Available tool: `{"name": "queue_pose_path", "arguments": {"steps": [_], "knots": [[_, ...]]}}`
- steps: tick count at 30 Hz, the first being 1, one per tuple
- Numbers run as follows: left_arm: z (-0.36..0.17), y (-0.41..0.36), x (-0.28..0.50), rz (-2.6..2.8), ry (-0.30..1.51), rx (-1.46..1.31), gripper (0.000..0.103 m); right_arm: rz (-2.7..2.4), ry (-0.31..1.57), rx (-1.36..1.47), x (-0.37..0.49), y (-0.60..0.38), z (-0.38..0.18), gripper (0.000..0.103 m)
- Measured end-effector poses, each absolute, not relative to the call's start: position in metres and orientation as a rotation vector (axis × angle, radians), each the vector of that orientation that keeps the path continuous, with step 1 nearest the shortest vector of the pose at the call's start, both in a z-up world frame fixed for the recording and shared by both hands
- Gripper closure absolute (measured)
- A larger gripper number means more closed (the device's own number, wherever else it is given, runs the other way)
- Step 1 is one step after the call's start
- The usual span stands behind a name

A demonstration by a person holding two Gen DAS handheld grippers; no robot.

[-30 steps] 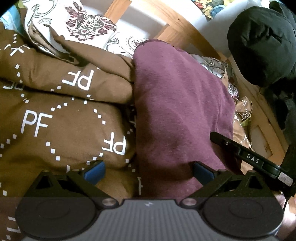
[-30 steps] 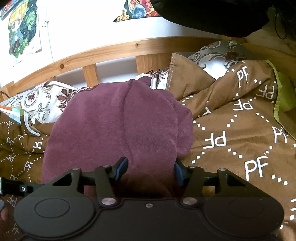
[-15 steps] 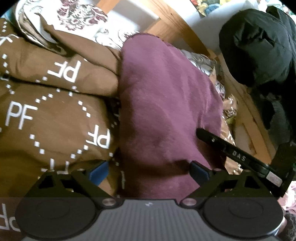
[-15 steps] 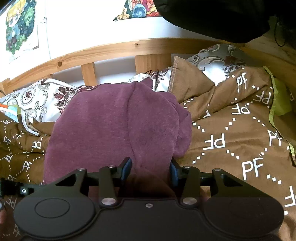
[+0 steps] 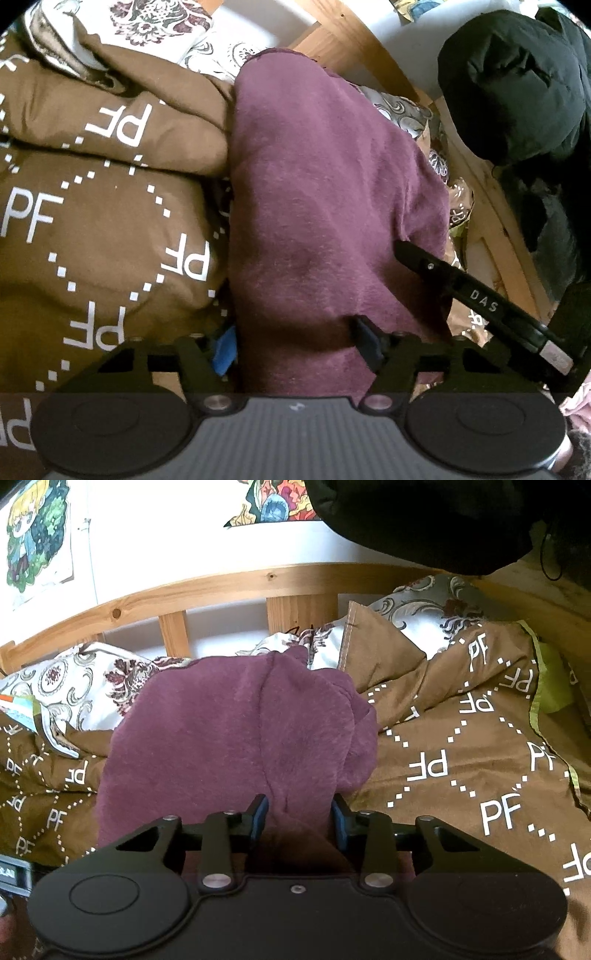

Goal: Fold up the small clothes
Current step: 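Close the right tool on the shirt's end while the left tool closes beside it, then lift the shirt end with both tools and fold it over the shirt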

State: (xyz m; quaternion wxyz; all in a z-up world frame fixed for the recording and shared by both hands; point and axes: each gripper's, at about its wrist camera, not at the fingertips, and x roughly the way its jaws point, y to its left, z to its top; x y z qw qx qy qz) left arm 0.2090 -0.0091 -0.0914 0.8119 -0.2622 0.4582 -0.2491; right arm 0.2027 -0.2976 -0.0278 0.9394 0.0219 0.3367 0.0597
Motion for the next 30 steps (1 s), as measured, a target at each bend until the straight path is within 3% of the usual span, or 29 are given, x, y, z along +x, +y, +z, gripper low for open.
{"name": "queue_pose_path", "arguments": {"steps": [4,7,13,22,30], "knots": [[-0.083,-0.01,0.208,-0.513,0.976,-0.529,0.06,0.132,0.661,0.038,0.197,-0.292,-0.022,0.073],[-0.068,-0.014,0.205,-0.507,0.955,-0.468,0.066,0.154,0.621,0.055,0.189,-0.288,-0.012,0.076],[-0.021,-0.021,0.186,-0.465,0.817,-0.268,0.069,0.185,0.551,0.075,0.176,-0.272,0.011,0.078],[0.046,0.008,0.157,-0.35,0.614,-0.191,0.07,0.293,0.399,-0.002,0.17,-0.212,0.049,0.081],[0.073,0.048,0.129,-0.153,0.498,-0.114,0.07,0.464,0.261,-0.027,0.167,-0.155,0.069,0.082]]}}
